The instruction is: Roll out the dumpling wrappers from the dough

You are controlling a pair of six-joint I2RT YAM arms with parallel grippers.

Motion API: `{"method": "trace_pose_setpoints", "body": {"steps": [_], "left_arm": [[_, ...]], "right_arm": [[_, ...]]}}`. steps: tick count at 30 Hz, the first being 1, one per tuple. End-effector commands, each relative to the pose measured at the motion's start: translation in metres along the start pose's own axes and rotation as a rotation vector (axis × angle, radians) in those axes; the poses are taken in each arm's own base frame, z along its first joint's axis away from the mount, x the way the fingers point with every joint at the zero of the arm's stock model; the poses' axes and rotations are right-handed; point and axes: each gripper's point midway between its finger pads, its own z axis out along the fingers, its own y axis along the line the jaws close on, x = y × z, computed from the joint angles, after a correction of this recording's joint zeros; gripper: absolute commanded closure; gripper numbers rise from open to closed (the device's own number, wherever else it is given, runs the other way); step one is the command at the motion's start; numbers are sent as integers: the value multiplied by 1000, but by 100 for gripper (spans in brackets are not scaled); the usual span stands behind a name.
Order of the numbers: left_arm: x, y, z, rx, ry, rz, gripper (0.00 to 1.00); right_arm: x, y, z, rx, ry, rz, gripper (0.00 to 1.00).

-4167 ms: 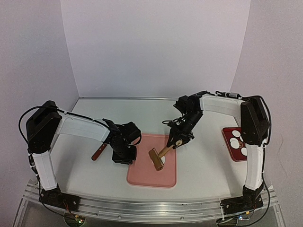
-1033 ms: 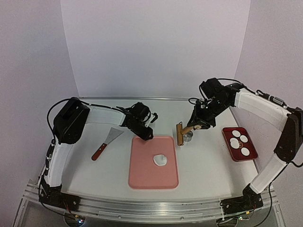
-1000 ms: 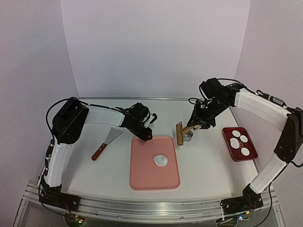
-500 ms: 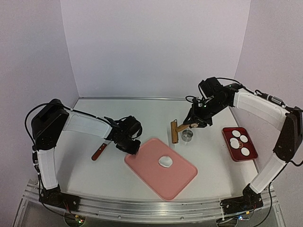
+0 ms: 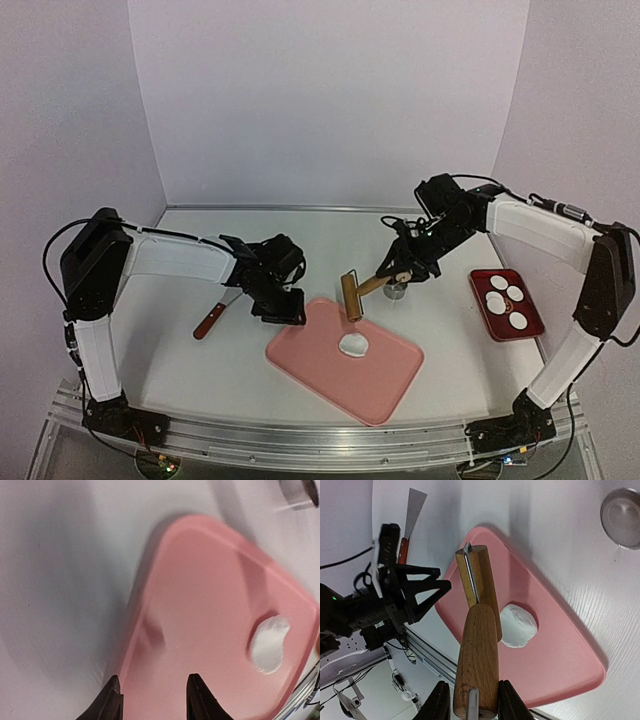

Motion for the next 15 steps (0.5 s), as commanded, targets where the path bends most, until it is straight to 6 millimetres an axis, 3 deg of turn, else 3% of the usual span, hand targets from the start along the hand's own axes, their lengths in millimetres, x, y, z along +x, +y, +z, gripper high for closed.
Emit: {"method": "trace_pose_setpoints", "body": {"steps": [1,7,15], "left_arm": [[-21,-7,5,19,-5,37,61],[-30,-1,23,-35,4,91,63],[-34,18,31,-133,-23,109,80]], "right_arm": [[24,-3,5,-36,83,26,100],[29,-16,14,1,110,64,100],[33,-40,28,82,140,107,100]]}}
